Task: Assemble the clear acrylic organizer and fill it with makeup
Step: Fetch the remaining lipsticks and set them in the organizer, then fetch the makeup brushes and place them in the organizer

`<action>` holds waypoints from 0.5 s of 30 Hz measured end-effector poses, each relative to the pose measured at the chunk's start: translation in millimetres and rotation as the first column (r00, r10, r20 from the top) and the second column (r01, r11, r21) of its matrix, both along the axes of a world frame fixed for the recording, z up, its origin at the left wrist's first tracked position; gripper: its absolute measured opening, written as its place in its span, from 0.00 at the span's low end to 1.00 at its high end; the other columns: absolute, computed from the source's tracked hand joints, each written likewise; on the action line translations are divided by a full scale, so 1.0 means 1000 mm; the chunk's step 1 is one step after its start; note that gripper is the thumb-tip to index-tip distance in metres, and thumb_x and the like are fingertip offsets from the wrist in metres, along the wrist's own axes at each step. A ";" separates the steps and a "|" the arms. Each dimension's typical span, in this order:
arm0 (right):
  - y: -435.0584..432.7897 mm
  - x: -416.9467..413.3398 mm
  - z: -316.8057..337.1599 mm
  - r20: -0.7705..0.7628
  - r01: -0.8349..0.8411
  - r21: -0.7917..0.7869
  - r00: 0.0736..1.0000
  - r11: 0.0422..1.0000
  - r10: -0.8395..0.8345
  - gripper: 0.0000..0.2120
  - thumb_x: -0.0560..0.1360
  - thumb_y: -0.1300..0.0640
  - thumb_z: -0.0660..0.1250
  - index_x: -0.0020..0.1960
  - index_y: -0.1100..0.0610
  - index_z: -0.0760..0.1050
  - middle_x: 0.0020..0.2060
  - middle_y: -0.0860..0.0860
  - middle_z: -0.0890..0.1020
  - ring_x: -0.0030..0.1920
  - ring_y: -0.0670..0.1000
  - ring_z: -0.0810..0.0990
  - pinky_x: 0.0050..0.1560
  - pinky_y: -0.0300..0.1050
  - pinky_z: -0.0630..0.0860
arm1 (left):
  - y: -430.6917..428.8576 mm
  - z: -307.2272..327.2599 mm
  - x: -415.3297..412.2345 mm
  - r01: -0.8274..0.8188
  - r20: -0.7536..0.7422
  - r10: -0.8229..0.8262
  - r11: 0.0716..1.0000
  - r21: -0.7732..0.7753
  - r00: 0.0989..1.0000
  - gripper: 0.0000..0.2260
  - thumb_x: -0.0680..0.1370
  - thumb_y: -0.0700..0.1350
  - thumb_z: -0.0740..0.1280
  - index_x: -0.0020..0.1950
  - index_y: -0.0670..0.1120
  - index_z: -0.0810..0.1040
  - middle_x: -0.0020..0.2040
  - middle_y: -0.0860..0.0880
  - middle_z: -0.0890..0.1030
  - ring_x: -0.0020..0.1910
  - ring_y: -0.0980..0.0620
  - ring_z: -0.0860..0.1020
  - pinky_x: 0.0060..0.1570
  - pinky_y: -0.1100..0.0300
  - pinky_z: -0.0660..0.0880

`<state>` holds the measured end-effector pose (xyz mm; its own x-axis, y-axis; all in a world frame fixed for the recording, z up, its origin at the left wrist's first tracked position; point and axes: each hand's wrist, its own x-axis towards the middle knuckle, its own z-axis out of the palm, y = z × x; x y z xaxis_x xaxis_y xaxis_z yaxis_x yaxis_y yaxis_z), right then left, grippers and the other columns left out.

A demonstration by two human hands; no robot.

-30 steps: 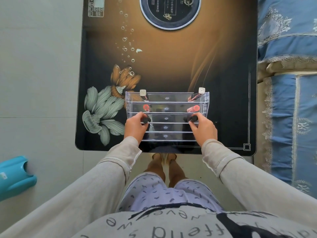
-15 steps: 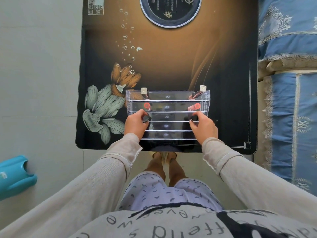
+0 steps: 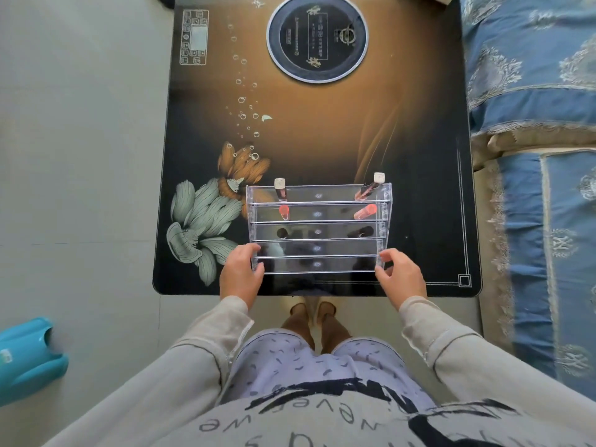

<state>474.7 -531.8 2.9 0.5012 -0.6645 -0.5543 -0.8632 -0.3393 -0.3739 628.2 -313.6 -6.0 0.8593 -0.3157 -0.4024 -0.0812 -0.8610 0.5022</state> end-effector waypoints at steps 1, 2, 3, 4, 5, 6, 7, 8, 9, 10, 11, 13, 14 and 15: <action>0.002 -0.009 -0.001 -0.028 0.006 0.020 1.000 1.000 -0.006 0.09 0.75 0.59 0.65 0.54 0.57 0.75 0.50 0.54 0.81 0.47 0.55 0.80 0.51 0.46 0.76 | 0.008 0.000 -0.004 -0.018 -0.032 0.018 1.000 0.015 0.999 0.09 0.73 0.36 0.66 0.52 0.41 0.78 0.49 0.43 0.81 0.50 0.44 0.78 0.50 0.56 0.72; 0.004 -0.018 -0.003 -0.049 0.017 0.046 0.999 0.999 -0.015 0.07 0.75 0.59 0.65 0.52 0.57 0.76 0.48 0.54 0.82 0.46 0.54 0.79 0.51 0.46 0.75 | 0.017 -0.001 -0.008 -0.032 -0.077 0.035 0.999 0.032 0.996 0.07 0.73 0.36 0.66 0.49 0.41 0.79 0.46 0.43 0.81 0.47 0.43 0.79 0.48 0.56 0.73; 0.007 -0.026 -0.004 -0.065 0.032 0.075 0.998 0.997 -0.027 0.06 0.74 0.60 0.65 0.51 0.58 0.77 0.47 0.54 0.83 0.44 0.54 0.78 0.50 0.45 0.75 | 0.025 -0.002 -0.013 -0.036 -0.126 0.042 0.998 0.056 0.991 0.05 0.73 0.36 0.65 0.46 0.41 0.80 0.44 0.43 0.82 0.45 0.43 0.79 0.47 0.56 0.73; 0.010 -0.034 -0.006 -0.076 0.046 0.101 0.996 0.994 -0.038 0.05 0.74 0.60 0.65 0.49 0.58 0.77 0.47 0.55 0.83 0.43 0.53 0.78 0.50 0.44 0.75 | 0.034 -0.004 -0.017 -0.024 -0.175 0.039 0.996 0.088 0.984 0.05 0.73 0.37 0.65 0.45 0.41 0.80 0.44 0.43 0.83 0.45 0.43 0.80 0.48 0.56 0.74; 0.013 -0.042 -0.008 -0.091 0.058 0.123 0.995 0.991 -0.047 0.05 0.75 0.61 0.64 0.49 0.58 0.77 0.46 0.56 0.83 0.42 0.52 0.77 0.49 0.43 0.74 | 0.042 -0.006 -0.021 0.001 -0.218 0.026 0.992 0.123 0.976 0.05 0.73 0.38 0.65 0.45 0.42 0.80 0.44 0.43 0.83 0.46 0.43 0.80 0.48 0.55 0.74; 0.017 -0.048 -0.010 -0.105 0.060 0.137 0.993 0.989 -0.046 0.05 0.75 0.61 0.64 0.48 0.58 0.77 0.46 0.57 0.83 0.42 0.52 0.76 0.48 0.43 0.74 | 0.051 -0.008 -0.026 0.026 -0.254 0.015 0.987 0.157 0.967 0.05 0.74 0.39 0.64 0.44 0.42 0.80 0.44 0.42 0.84 0.46 0.43 0.79 0.49 0.55 0.74; 0.021 -0.055 -0.013 -0.125 0.061 0.147 0.991 0.987 -0.043 0.05 0.75 0.61 0.64 0.48 0.58 0.77 0.46 0.57 0.83 0.42 0.52 0.76 0.48 0.43 0.74 | 0.059 -0.009 -0.030 0.039 -0.277 0.014 0.982 0.185 0.961 0.05 0.74 0.39 0.64 0.43 0.43 0.80 0.45 0.42 0.84 0.47 0.42 0.79 0.48 0.56 0.73; 0.025 -0.061 -0.016 -0.142 0.056 0.150 0.989 0.987 -0.035 0.05 0.75 0.60 0.63 0.49 0.58 0.78 0.46 0.57 0.83 0.43 0.52 0.77 0.49 0.44 0.74 | 0.066 -0.010 -0.033 0.032 -0.291 0.029 0.979 0.203 0.956 0.05 0.74 0.40 0.64 0.43 0.44 0.80 0.45 0.42 0.84 0.47 0.42 0.79 0.48 0.57 0.73; 0.029 -0.065 -0.017 -0.155 0.061 0.152 0.987 0.987 -0.037 0.06 0.75 0.60 0.63 0.49 0.58 0.78 0.46 0.56 0.83 0.44 0.53 0.77 0.50 0.45 0.75 | 0.071 -0.011 -0.037 0.006 -0.301 0.059 0.977 0.213 0.952 0.05 0.74 0.40 0.64 0.42 0.44 0.80 0.45 0.42 0.84 0.47 0.43 0.79 0.47 0.58 0.71; 0.030 -0.068 -0.020 -0.155 0.075 0.155 0.987 0.985 -0.051 0.06 0.76 0.60 0.63 0.50 0.58 0.78 0.46 0.56 0.82 0.45 0.53 0.78 0.51 0.46 0.75 | 0.075 -0.012 -0.040 -0.029 -0.303 0.096 0.976 0.216 0.948 0.06 0.74 0.40 0.64 0.43 0.44 0.81 0.45 0.42 0.84 0.47 0.43 0.79 0.46 0.60 0.70; 0.032 -0.071 -0.021 -0.157 0.096 0.164 0.985 0.982 -0.070 0.05 0.76 0.60 0.63 0.49 0.58 0.77 0.46 0.56 0.82 0.46 0.54 0.79 0.52 0.47 0.75 | 0.076 -0.013 -0.043 -0.060 -0.303 0.125 0.975 0.214 0.945 0.06 0.74 0.39 0.64 0.42 0.44 0.81 0.43 0.42 0.83 0.47 0.43 0.79 0.45 0.61 0.69; 0.038 -0.071 -0.020 -0.152 0.068 0.183 0.988 0.981 -0.040 0.03 0.76 0.60 0.64 0.47 0.56 0.76 0.46 0.56 0.81 0.46 0.55 0.78 0.54 0.49 0.76 | 0.085 -0.010 -0.051 -0.137 -0.299 0.190 0.972 0.190 0.935 0.07 0.74 0.39 0.64 0.39 0.46 0.79 0.40 0.44 0.81 0.45 0.43 0.79 0.45 0.60 0.70; 0.034 -0.069 -0.021 -0.145 0.089 0.183 0.987 0.979 -0.063 0.03 0.76 0.60 0.63 0.46 0.55 0.75 0.45 0.55 0.81 0.46 0.54 0.78 0.54 0.49 0.76 | 0.083 -0.012 -0.050 -0.138 -0.312 0.189 0.974 0.178 0.931 0.06 0.75 0.39 0.64 0.41 0.47 0.79 0.40 0.44 0.81 0.45 0.43 0.80 0.47 0.59 0.72; 0.030 -0.067 -0.021 -0.134 0.110 0.188 0.987 0.976 -0.085 0.03 0.76 0.60 0.63 0.45 0.55 0.75 0.44 0.55 0.80 0.45 0.55 0.77 0.54 0.49 0.76 | 0.083 -0.012 -0.052 -0.144 -0.327 0.195 0.974 0.175 0.924 0.06 0.75 0.39 0.63 0.46 0.46 0.79 0.43 0.43 0.81 0.46 0.43 0.80 0.50 0.57 0.74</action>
<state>408.1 -502.1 -17.7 0.3581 -0.5804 -0.7314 -0.9325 -0.1827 -0.3116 576.5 -230.6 -18.1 0.6976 -0.0934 -0.7103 0.2261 -0.9121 0.3419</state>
